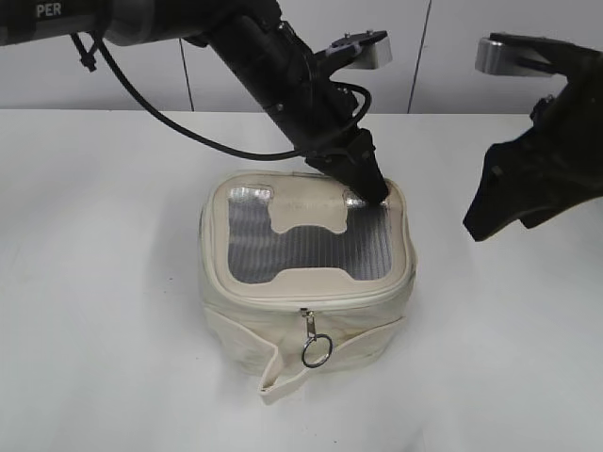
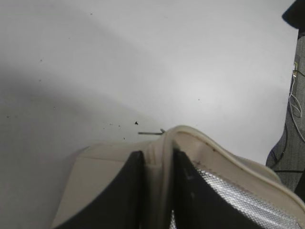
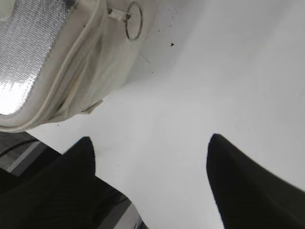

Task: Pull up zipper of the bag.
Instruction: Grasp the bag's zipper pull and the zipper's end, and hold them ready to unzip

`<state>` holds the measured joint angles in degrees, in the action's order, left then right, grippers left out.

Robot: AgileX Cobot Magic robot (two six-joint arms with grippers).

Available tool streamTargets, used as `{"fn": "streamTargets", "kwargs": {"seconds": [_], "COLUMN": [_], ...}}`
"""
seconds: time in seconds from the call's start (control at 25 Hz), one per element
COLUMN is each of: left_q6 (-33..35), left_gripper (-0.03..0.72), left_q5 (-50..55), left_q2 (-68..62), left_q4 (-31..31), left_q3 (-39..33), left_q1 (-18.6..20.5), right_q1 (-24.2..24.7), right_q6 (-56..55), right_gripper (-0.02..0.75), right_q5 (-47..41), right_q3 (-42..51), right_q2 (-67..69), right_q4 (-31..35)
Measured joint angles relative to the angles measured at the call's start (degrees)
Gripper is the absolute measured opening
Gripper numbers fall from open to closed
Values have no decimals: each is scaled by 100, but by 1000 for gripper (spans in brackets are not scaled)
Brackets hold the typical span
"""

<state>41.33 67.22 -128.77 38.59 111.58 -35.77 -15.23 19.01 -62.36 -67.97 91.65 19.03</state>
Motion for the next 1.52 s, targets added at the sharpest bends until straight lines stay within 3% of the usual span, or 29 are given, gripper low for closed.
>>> {"fn": "streamTargets", "kwargs": {"seconds": [0.28,0.44,0.64,0.96,1.24,1.52], "left_q6": [13,13,16,23,23,23], "left_gripper": [136,134,132,126,120,116], "left_q5": [85,90,104,133,133,123], "left_q2": [102,112,185,209,209,216], "left_q4": [-125,-125,-200,-256,-270,-325], "left_q3": [-6,-10,-43,-43,-43,-43], "left_q1": [-10,-10,-61,-123,-123,-123], "right_q1": [0,0,0,0,0,0], "right_q6": [1055,1586,2466,3036,4068,5064], "right_gripper": [566,566,566,566,507,499], "right_q5": [1573,2283,2732,2954,3090,3267], "right_q3": [1638,2124,2167,2167,2167,2167], "right_q2": [-717,-736,-736,-283,68,434], "right_q4": [873,1266,1942,2387,3363,4268]}}
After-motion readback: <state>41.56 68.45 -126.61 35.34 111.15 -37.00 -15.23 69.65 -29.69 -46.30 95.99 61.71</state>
